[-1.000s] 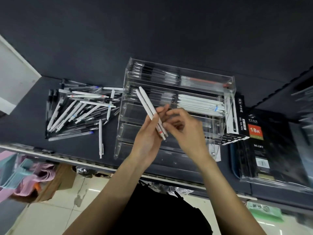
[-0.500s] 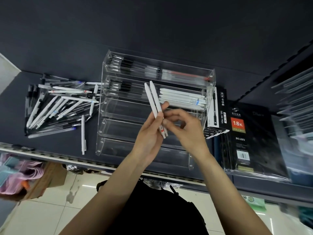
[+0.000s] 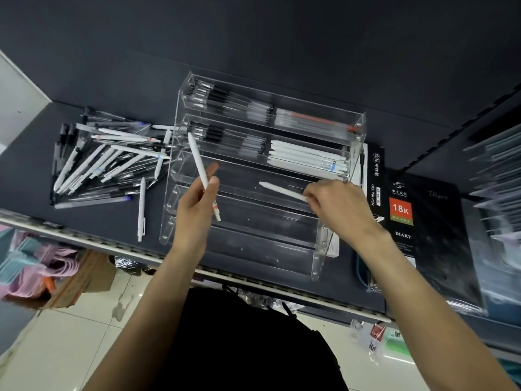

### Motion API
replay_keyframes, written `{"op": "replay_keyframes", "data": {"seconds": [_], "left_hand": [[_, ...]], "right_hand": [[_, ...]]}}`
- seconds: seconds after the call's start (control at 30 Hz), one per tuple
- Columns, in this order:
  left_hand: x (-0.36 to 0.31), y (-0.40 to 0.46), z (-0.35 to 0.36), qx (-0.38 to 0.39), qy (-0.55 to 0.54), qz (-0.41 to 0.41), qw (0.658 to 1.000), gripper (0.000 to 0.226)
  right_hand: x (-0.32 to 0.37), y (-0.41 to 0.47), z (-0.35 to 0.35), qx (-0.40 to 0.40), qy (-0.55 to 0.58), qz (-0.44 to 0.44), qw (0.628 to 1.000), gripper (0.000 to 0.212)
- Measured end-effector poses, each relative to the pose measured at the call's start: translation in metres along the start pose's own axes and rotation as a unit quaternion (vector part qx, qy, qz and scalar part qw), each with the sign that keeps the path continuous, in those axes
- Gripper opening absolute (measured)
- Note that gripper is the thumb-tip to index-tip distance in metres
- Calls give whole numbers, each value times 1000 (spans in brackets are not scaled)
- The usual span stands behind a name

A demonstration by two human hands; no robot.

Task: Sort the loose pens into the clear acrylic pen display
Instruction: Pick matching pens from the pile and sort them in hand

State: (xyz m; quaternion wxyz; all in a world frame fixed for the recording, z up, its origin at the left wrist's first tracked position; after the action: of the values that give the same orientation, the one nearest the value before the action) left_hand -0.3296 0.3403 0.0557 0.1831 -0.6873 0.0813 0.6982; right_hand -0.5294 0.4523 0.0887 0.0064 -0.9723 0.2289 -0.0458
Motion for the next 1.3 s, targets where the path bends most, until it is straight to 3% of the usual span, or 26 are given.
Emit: {"op": "replay_keyframes", "data": {"seconds": [0.23, 0.43, 0.53, 0.6, 0.7, 0.83, 0.9, 0.97, 1.03, 1.17, 1.23, 1.3], "left_hand": [[7, -7, 0, -25, -63, 0, 998, 24], [11, -15, 7, -28, -158, -16, 987, 14], [8, -17, 20, -20, -186, -24, 982, 11], [2, -14, 34, -9, -183, -21, 983, 9], [-10, -11, 66, 24, -173, -9, 985, 11], [-15, -4, 87, 40, -150, -8, 988, 20], [-16, 9, 65, 1, -22, 50, 998, 30], [-24, 22, 32, -51, 158, 149, 975, 36], [-31, 31, 13, -54, 275, 235, 931, 29], [-30, 30, 41, 130, 388, 371, 833, 15], [-25, 23, 62, 207, 427, 391, 789, 16], [-15, 20, 77, 262, 460, 364, 766, 23]], "right_hand": [[-4, 19, 13, 106, -26, -52, 993, 21], [-3, 16, 11, 107, -24, -60, 992, 20], [1, 7, -7, 53, 38, -51, 997, 20], [12, -3, -27, -1, 167, -43, 985, 20], [27, -7, -35, 4, 292, -29, 956, 24], [16, -6, -40, -83, 263, 8, 961, 15], [4, -10, -46, -146, 157, 24, 976, 14], [-2, -14, -41, -167, 35, 21, 985, 14], [-6, -14, -26, -138, -28, 21, 990, 12], [-5, -8, -2, -81, -124, 25, 989, 8], [-3, -4, 4, -36, -179, 15, 983, 7], [-2, 1, 7, 0, -180, -11, 984, 17]]}}
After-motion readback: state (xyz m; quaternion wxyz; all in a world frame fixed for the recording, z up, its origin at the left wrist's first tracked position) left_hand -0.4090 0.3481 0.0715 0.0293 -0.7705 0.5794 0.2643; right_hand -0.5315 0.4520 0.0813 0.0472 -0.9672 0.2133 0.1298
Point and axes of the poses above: each hand's wrist, its own y-axis towards the middle knuckle, its own z-axis out of the palm, x = y × z, the point moved 6 cm from there along y, towards the middle knuckle, and after that the axes turned 8 degrees about z, right-handed, at the moved point
